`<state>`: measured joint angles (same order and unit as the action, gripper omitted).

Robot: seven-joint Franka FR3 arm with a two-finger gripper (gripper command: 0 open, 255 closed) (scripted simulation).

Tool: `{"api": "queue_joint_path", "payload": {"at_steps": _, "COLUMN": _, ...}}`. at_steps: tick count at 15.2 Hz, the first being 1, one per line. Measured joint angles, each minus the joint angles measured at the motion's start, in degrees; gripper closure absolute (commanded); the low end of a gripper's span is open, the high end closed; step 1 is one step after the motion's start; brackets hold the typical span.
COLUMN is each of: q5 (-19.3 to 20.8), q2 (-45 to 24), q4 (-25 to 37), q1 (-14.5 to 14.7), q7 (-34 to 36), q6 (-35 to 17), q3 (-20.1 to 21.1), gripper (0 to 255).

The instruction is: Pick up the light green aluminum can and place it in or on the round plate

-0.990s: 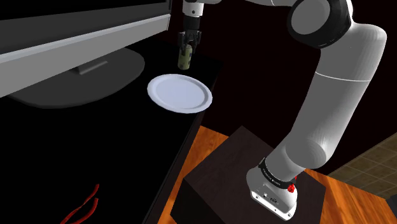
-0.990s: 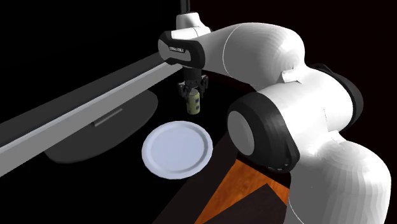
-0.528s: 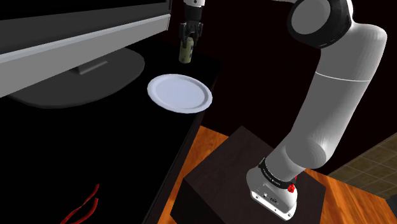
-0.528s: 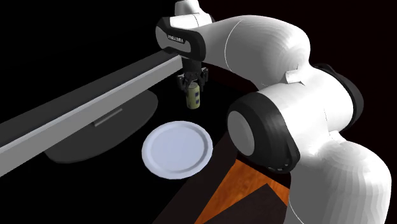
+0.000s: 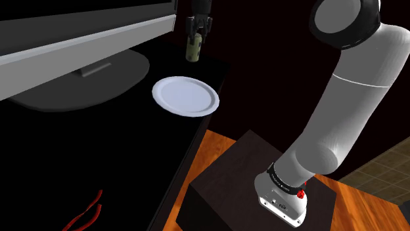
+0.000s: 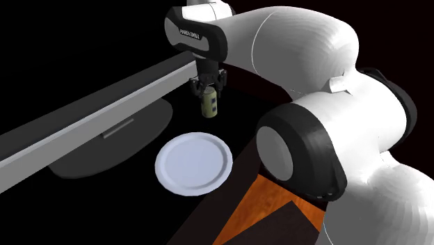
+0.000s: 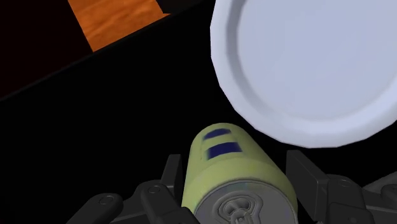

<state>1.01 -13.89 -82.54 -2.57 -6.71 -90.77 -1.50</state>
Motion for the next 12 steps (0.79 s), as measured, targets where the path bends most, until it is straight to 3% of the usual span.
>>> {"api": "queue_joint_path", "payload": {"at_steps": 6, "q5": -0.1, "q2": 10.8, "q4": -12.4, "q1": 3.1, "q7": 5.4, "q6": -1.5, "q3": 2.3, "gripper": 255}}
{"api": "queue_joint_path", "payload": {"at_steps": 12, "q5": -1.1, "q2": 19.6, "q4": -20.7, "q1": 6.0, "q7": 11.1, "q6": -1.0, "q3": 5.2, "gripper": 255}}
